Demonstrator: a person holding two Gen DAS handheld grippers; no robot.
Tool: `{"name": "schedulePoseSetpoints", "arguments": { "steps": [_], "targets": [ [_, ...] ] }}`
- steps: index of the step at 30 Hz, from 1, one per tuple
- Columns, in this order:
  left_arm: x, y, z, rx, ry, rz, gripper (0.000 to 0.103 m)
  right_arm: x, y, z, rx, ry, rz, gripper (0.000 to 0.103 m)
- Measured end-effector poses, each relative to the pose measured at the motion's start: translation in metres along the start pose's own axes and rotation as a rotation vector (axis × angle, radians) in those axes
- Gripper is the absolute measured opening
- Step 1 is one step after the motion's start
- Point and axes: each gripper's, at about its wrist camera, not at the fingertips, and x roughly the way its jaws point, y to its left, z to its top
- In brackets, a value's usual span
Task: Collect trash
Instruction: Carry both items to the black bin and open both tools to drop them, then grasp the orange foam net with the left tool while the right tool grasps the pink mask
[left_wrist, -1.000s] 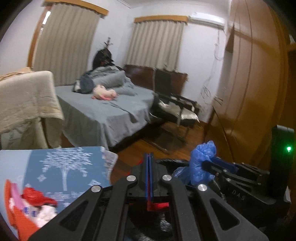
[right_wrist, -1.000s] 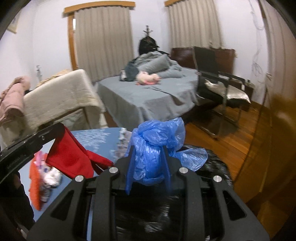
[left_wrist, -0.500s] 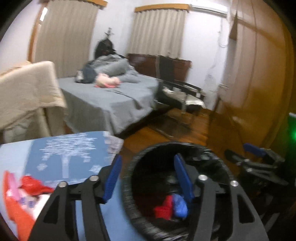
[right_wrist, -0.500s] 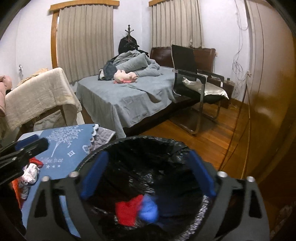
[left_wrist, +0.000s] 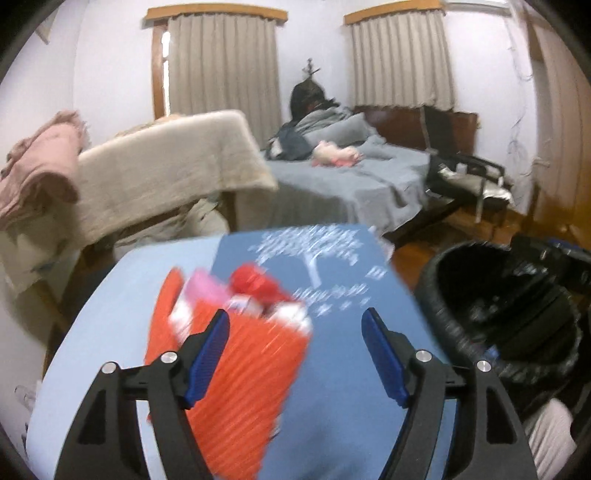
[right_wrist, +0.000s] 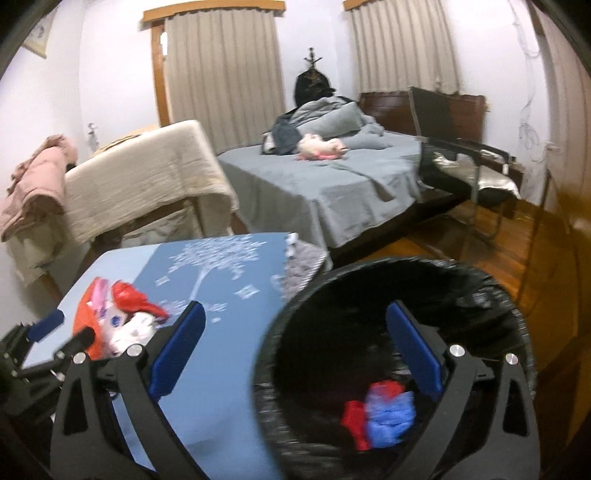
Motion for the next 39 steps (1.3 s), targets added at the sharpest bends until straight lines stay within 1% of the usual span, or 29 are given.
{"name": "schedulePoseSetpoints", "arguments": {
  "steps": [4, 8, 12, 13, 15, 17, 19, 21, 22, 23, 26, 29, 34, 39],
  "targets": [
    [0.008, 0.014, -0.019, -0.017, 0.032, 0.043, 0.073, 0.010, 0.026, -0.009, -0.025, 0.024, 0.034, 0.096],
    [0.016, 0.021, -0.033, -0.024, 0.060, 0.056, 0.073, 0.017, 0.043, -0.017, -0.053, 0.045, 0.048, 0.096],
    [0.021, 0.022, -0.037, -0.031, 0.068, 0.062, 0.072, 0.023, 0.056, -0.022, -0.070, 0.059, 0.062, 0.096],
    [0.022, 0.023, -0.038, -0.031, 0.065, 0.065, 0.070, 0.024, 0.058, -0.023, -0.073, 0.062, 0.064, 0.096],
    [0.023, 0.023, -0.037, -0.031, 0.062, 0.059, 0.061, 0.026, 0.062, -0.025, -0.078, 0.070, 0.069, 0.096],
    [0.023, 0.024, -0.036, -0.035, 0.062, 0.043, 0.045, 0.028, 0.064, -0.026, -0.082, 0.075, 0.076, 0.096],
    [0.022, 0.025, -0.036, -0.040, 0.061, 0.028, 0.035, 0.029, 0.065, -0.028, -0.086, 0.079, 0.080, 0.096],
    [0.020, 0.027, -0.036, -0.047, 0.062, 0.016, 0.029, 0.029, 0.068, -0.029, -0.094, 0.079, 0.084, 0.096],
    [0.019, 0.028, -0.036, -0.050, 0.062, 0.004, 0.019, 0.028, 0.069, -0.029, -0.098, 0.078, 0.087, 0.096],
    [0.018, 0.028, -0.035, -0.051, 0.064, -0.004, 0.017, 0.028, 0.070, -0.029, -0.101, 0.078, 0.089, 0.096],
    [0.014, 0.030, -0.032, -0.058, 0.054, -0.012, 0.013, 0.027, 0.073, -0.028, -0.103, 0.076, 0.096, 0.096],
    [0.008, 0.033, -0.028, -0.071, 0.042, -0.011, 0.012, 0.025, 0.078, -0.028, -0.109, 0.071, 0.108, 0.096],
    [-0.011, 0.047, -0.018, -0.103, -0.004, 0.014, 0.012, 0.024, 0.091, -0.026, -0.116, 0.061, 0.132, 0.096],
    [-0.025, 0.067, -0.012, -0.143, -0.023, 0.055, 0.012, 0.023, 0.108, -0.022, -0.121, 0.044, 0.160, 0.096]
  ]
}}
